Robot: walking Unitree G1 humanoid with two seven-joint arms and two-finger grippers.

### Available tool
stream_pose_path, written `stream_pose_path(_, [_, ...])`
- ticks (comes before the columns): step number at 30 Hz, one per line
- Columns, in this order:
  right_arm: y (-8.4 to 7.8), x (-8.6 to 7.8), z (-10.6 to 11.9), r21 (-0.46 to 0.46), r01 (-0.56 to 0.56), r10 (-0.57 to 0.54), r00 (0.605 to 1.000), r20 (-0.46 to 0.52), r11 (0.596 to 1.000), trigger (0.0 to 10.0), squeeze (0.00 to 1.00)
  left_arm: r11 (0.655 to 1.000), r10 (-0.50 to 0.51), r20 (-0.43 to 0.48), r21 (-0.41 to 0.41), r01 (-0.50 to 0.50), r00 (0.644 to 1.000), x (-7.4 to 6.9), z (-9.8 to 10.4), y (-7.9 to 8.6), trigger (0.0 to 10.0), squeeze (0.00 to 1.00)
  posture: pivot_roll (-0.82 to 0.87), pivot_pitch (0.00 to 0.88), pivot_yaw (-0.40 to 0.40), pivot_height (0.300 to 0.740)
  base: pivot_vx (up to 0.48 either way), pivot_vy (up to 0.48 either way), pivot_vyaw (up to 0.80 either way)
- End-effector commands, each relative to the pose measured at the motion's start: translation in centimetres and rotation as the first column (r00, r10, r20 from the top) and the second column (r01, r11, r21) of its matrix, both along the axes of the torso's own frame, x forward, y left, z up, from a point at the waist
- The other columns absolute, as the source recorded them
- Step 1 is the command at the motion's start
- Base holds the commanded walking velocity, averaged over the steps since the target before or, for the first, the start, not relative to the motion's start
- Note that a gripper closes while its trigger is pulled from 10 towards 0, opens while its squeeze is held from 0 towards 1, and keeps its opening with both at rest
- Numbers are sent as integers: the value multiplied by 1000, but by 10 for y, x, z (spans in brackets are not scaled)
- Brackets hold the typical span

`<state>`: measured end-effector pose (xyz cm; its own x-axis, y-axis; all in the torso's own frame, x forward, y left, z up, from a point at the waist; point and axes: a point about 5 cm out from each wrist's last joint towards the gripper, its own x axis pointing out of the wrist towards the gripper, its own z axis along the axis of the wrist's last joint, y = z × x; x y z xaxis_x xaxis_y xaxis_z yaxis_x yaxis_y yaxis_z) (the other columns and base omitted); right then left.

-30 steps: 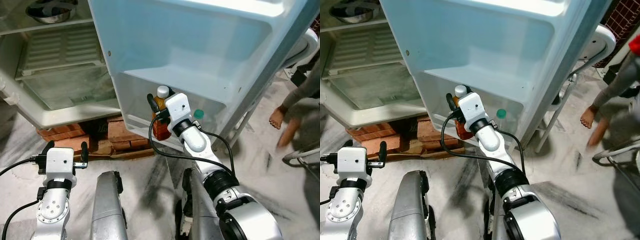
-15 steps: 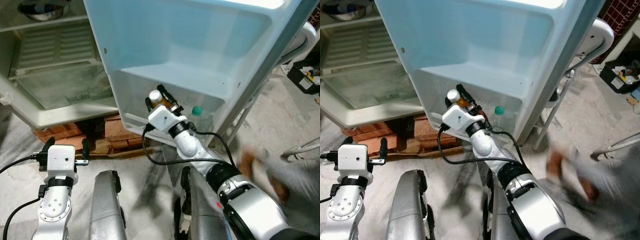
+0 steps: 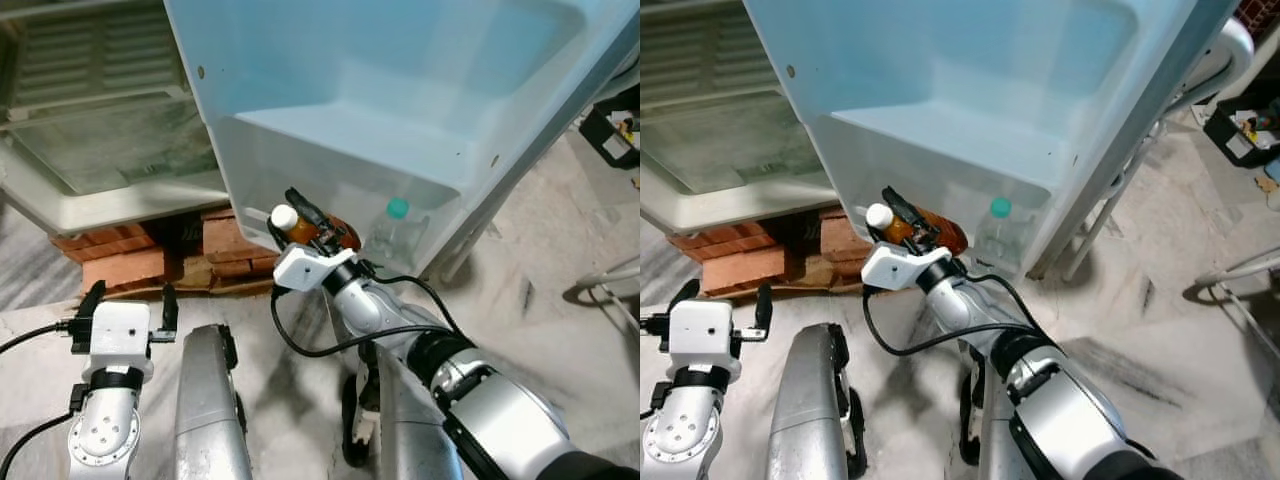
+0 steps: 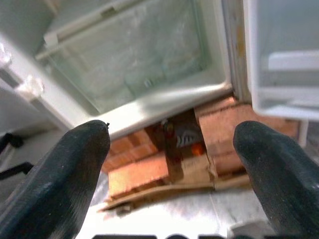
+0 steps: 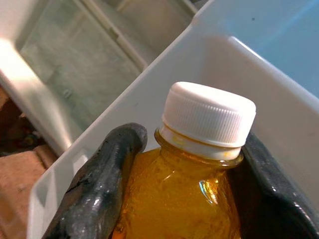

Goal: Restocking fridge

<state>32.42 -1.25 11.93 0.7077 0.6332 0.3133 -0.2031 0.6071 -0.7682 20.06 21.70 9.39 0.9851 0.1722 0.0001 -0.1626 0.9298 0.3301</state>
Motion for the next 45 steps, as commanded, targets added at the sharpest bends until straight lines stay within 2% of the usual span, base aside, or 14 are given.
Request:
stream_pose_path(1, [1,1,2,-13,8,-8,999,44,1000,10000,0,1000,16,-30,9,-16,999,-8,-3,1,10000,0,180,358,-36,533,0,0,0])
stream_pose_path(4, [1,1,2,-18,20,-19,998,64,1000,10000,0,1000,16,-37,8,-16,999,-10,-4,1,10000,0,180,365,-36,533,0,0,0])
stream_pose_path(7, [0,4,3,17,39,-39,999,27,999,10000,0,1000,15,-43,9,-15,999,-12,-4,-1,10000,0,187,373,-36,533,0,0,0])
stream_pose_path(11, [3,5,15,67,18,-22,998,53,998,10000,0,1000,17,-49,9,-16,999,-13,-3,-1,10000,0,186,378,-34,533,0,0,0])
stream_pose_path(18, [-6,14,18,55,91,-95,992,79,994,10000,0,1000,12,-57,15,-11,998,-14,-3,-1,10000,0,204,367,-37,491,0,0,0])
stream_pose_path(26, [-9,19,19,47,145,-148,986,79,988,10000,0,1000,20,-64,20,-19,998,-15,-4,1,10000,0,206,355,-42,491,0,0,0])
stream_pose_path(31, [-19,25,8,44,255,-253,967,-40,966,10000,0,1000,14,-65,21,-13,998,-13,-5,-1,10000,0,206,348,-41,491,0,0,0])
stream_pose_path(32, [-23,27,3,61,287,-277,951,-139,956,10000,0,1000,12,-64,22,-10,998,-12,-5,-1,10000,0,207,346,-41,491,0,0,0])
stream_pose_path(33, [-25,28,0,67,306,-290,940,-181,950,10000,0,1000,11,-64,23,-9,998,-11,-5,-1,10000,0,207,346,-40,491,0,0,0])
stream_pose_path(34, [-25,28,0,67,306,-290,940,-181,950,10000,0,1000,11,-64,23,-9,998,-11,-5,-1,10000,0,207,346,-40,491,0,0,0])
stream_pose_path(35, [-31,31,-3,84,349,-319,913,-254,933,10000,0,1000,10,-64,23,-9,998,-10,-5,-1,10000,0,209,347,-41,491,0,0,0])
stream_pose_path(37, [-35,33,-4,98,380,-339,895,-290,920,10000,0,1000,10,-63,24,-8,998,-9,-5,0,10000,0,210,344,-42,491,0,0,0])
stream_pose_path(39, [-46,38,-4,131,444,-376,855,-358,886,10000,0,1000,13,-62,26,-11,998,-8,-5,1,10000,0,207,342,-43,491,0,0,0])
stream_pose_path(45, [-63,43,-4,125,499,-421,821,-386,858,10000,0,1000,8,-64,29,-6,998,-6,-6,0,10000,0,202,335,-44,491,0,0,0])
